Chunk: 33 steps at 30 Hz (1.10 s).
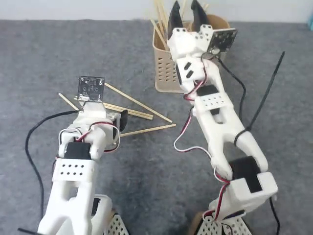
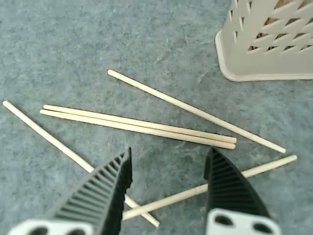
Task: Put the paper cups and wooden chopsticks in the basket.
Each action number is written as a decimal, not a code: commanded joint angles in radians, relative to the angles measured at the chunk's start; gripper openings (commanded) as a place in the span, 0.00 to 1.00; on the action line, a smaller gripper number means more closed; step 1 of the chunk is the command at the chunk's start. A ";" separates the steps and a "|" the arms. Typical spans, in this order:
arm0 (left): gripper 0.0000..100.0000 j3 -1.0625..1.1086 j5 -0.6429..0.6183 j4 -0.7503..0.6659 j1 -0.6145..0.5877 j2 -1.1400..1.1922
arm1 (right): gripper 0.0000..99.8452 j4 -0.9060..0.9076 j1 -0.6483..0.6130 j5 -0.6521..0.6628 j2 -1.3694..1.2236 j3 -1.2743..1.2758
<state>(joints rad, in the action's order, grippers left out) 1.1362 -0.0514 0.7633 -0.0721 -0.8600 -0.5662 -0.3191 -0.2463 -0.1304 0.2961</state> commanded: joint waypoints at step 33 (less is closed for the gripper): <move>0.20 -0.498 0.434 0.193 0.155 0.818 | 0.04 1.307 0.013 -0.005 1.207 0.509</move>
<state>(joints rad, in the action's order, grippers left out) 0.7526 0.3245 0.9383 0.0721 -0.1419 0.8163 -0.3191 -0.2463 1.0219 0.7549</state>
